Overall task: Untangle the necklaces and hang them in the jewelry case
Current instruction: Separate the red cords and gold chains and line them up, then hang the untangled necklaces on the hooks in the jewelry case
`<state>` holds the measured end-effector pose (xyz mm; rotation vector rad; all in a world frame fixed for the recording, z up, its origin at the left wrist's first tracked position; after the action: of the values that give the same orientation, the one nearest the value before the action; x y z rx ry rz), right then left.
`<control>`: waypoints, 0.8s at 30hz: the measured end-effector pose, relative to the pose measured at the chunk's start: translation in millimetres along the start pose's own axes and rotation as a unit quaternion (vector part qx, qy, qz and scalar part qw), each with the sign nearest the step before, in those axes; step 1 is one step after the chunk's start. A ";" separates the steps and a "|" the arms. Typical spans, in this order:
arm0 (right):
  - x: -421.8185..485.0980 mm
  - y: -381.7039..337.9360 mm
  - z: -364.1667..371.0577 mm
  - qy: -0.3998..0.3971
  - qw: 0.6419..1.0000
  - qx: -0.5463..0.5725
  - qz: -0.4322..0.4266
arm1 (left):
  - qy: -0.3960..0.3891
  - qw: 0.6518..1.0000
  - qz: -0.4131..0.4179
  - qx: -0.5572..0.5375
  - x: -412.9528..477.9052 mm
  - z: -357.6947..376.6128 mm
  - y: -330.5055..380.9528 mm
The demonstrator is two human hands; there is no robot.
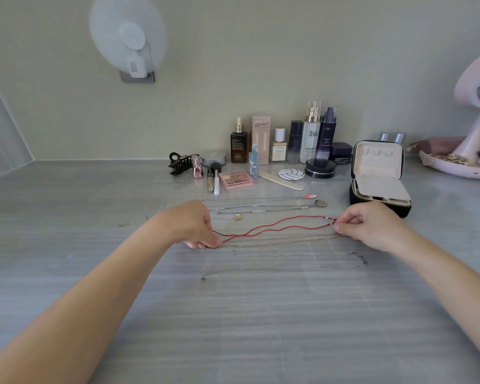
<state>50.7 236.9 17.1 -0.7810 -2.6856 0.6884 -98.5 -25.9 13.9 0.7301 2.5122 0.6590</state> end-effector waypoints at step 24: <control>1.2 -12.8 -78.1 0.004 1.000 -0.001 -0.006 | 0.153 0.952 0.239 -0.114 -9.0 0.4 57.9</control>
<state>73.0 256.9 90.4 -0.7651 -2.6831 0.6782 -69.7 12.2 48.0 1.2435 2.4720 1.2934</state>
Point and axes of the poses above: each hand's wrist, its own x-axis towards the middle knuckle, its own z-axis out of the palm, y = z × x, the point moved 9 cm from there along x, towards the middle knuckle, and after that the axes turned 8 degrees about -x, right-handed, at the moved point
